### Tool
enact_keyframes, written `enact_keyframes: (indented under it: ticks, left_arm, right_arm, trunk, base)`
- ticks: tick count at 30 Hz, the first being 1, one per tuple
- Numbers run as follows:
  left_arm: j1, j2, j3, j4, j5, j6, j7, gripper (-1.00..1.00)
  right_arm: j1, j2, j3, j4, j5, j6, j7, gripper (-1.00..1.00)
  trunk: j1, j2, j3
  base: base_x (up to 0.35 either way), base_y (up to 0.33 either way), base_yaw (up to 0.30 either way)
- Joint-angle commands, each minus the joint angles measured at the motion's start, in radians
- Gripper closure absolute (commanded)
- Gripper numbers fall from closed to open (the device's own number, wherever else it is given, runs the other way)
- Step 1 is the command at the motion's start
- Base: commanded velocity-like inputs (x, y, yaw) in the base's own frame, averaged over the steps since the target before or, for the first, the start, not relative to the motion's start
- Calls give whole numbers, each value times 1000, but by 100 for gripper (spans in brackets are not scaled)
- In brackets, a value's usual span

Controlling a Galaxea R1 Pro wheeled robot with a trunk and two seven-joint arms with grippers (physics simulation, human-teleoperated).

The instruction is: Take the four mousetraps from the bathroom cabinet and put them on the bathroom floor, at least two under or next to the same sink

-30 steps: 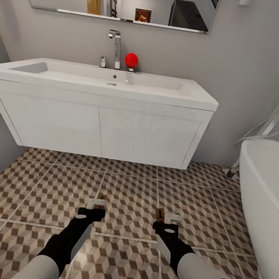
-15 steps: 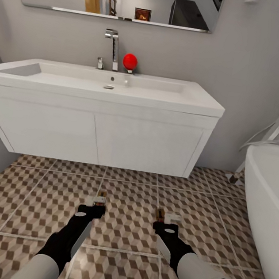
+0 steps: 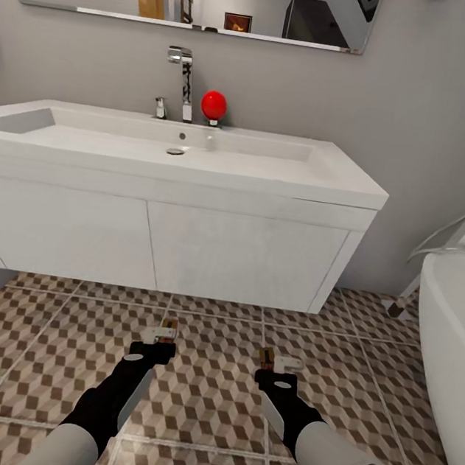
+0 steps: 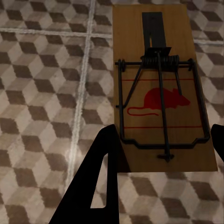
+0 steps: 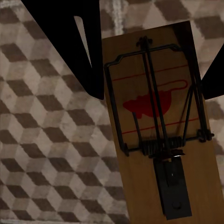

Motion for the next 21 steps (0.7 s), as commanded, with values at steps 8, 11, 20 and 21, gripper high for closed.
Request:
enact_keyframes:
  ticks: [8, 11, 20, 21]
  left_arm:
    - [0, 0, 0, 11, 4, 11, 6, 100]
    - [0, -1, 0, 7, 4, 14, 6, 100]
    - [0, -3, -3, 8, 9, 17, 6, 100]
    - [0, -3, -3, 9, 10, 17, 6, 100]
  right_arm:
    - [0, -1, 8, -2, -11, 6, -5, 100]
    - [-1, -1, 8, -2, -11, 6, -5, 100]
    - [0, 1, 9, -2, -10, 9, -4, 100]
    - [0, 1, 10, -2, -9, 9, -4, 100]
  trunk:
    - [0, 0, -1]
    - [0, 0, -1]
    - [2, -1, -20]
    - [3, -2, -24]
  base:
    - [2, 0, 0]
    - [0, 0, 0]
    - [0, 0, 0]
    - [0, 0, 0]
